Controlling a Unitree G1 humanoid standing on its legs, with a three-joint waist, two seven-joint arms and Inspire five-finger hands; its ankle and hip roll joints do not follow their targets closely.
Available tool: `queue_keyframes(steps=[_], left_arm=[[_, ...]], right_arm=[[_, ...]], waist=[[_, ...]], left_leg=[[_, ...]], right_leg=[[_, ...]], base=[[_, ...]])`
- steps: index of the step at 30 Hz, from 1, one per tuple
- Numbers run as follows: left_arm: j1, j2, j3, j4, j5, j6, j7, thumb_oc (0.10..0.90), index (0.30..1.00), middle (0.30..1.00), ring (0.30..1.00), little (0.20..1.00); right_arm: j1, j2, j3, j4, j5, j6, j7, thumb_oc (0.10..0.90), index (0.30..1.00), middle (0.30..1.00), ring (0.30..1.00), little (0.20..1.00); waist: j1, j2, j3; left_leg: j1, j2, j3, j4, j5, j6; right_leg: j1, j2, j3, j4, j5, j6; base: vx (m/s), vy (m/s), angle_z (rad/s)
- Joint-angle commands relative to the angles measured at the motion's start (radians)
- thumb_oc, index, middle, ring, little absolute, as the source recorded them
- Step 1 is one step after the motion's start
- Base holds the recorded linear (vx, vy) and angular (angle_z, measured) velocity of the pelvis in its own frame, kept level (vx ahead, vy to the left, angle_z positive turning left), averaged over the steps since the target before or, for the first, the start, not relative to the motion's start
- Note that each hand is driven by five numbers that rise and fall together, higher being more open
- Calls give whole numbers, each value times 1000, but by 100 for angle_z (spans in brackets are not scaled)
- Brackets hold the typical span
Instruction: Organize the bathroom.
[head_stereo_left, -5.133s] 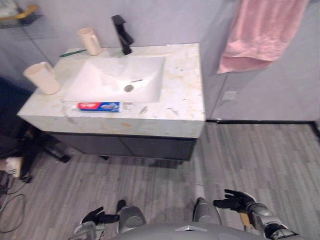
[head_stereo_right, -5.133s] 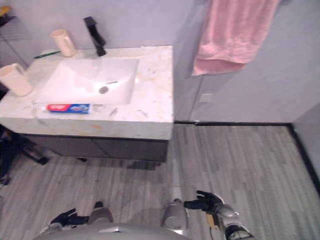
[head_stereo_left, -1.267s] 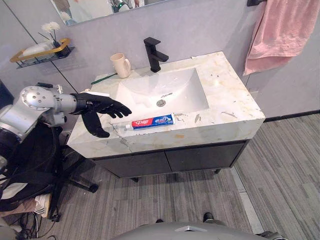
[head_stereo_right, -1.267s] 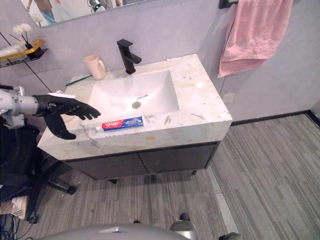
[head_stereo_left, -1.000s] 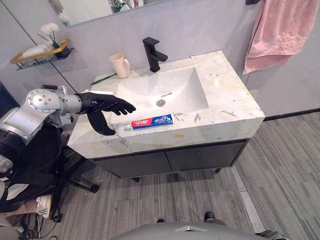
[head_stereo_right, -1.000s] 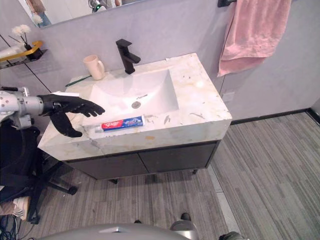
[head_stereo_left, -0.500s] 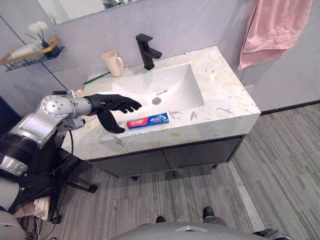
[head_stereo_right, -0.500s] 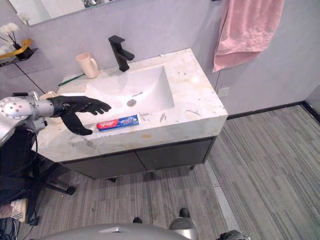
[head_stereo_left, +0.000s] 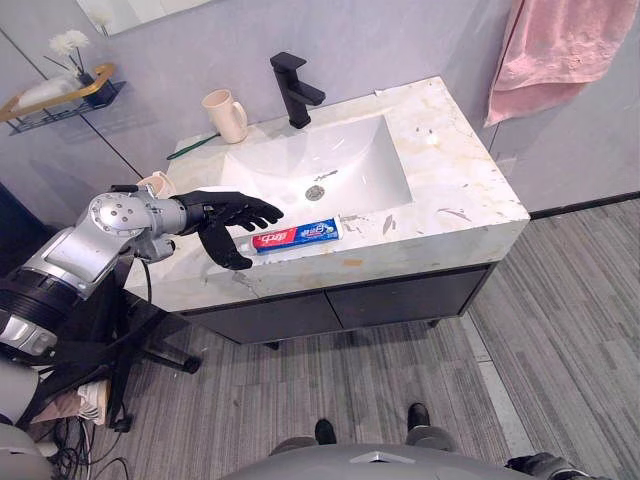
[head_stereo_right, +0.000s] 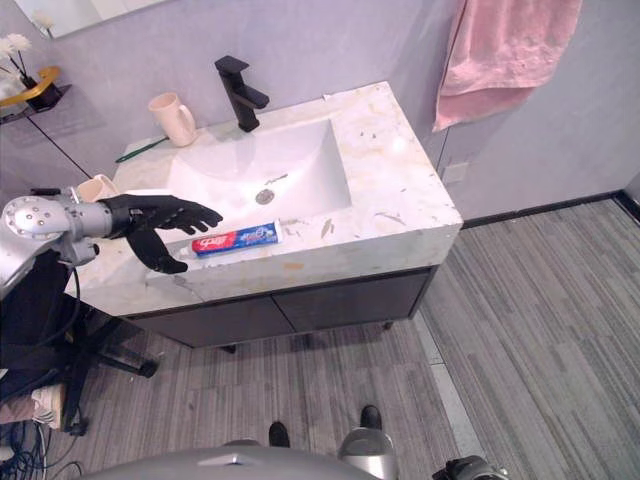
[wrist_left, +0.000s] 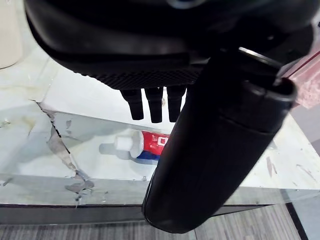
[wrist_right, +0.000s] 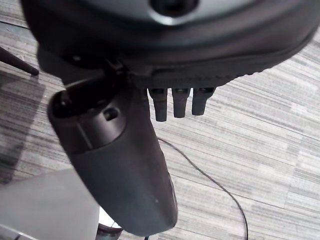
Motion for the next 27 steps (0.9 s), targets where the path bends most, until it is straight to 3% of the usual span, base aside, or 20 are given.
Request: queue_keyframes(steps=[1,27], left_arm=[[-35,26,193,-2,-50,-13,45,800,900,900,900,900],[-5,8,216,-49,-40,7,87,800,900,900,900,900]], right_arm=[[8,-36,4,16,25,3,-2,800,900,900,900,900],[0,-73,-5,-34,87,-50,-36,800,900,900,900,900]], waist=[[-5,-39,-40],[-9,-28,18]], left_leg=[[-107,70,51,110,170,-54],[-164,82,48,151,205,-65]], right_leg=[[-31,-51,1,78,-103,18],[-69,-64,-6,103,-111,8]], base=[[0,0,0],[-15,-3,0]])
